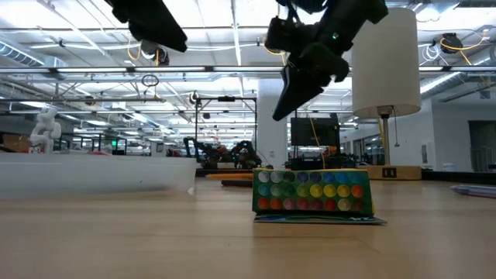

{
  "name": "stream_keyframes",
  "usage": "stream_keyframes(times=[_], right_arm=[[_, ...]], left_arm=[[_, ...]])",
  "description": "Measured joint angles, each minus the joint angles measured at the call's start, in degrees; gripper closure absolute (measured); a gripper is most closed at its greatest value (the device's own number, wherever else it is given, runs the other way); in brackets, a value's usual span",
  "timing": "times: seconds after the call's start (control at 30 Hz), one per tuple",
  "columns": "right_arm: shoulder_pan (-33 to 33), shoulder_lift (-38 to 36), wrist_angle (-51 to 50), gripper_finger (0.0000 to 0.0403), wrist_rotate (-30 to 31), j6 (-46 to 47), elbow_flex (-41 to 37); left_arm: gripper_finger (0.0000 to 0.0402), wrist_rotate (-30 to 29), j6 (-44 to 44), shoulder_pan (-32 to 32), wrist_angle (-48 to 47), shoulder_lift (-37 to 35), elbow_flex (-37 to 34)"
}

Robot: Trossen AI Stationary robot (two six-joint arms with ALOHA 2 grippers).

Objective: Pack school essentials
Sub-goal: Put the yellow pencil into the supply box

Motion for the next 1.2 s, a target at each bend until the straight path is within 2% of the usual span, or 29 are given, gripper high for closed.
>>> stream_keyframes(times=[0.13, 0.33, 0.5, 0.67, 0.97, 1.2], right_arm=[[0.1, 0.0, 2.0, 0.0389, -5.7, 2.8, -2.2], [-0.5, 0.0, 14.2, 0.0342, -5.6, 1.9, -9.1], [-2.2, 0.0, 25.0, 0.0305, -5.5, 6.5, -14.2], [-3.8, 0.0, 28.8, 0.0282, -5.6, 9.2, -17.0], [-5.5, 3.5, 35.7, 0.0269, -5.5, 13.6, -19.4], [-6.1, 7.0, 35.6, 0.027, -5.4, 13.9, -19.4]], left_arm=[[0.022, -2.8, -2.8, -2.7, -2.5, 0.1, 0.0], [0.022, -3.4, -3.2, -3.9, -2.7, 0.1, -1.1], [0.022, -3.4, -3.2, -2.8, -0.9, 0.1, -3.7], [0.022, -3.4, -1.9, -0.2, 0.8, 0.1, -5.8], [0.022, 1.6, 1.4, 5.0, 7.9, 0.1, -8.3], [0.022, 3.3, 1.5, 6.0, 9.8, 0.1, -9.7]])
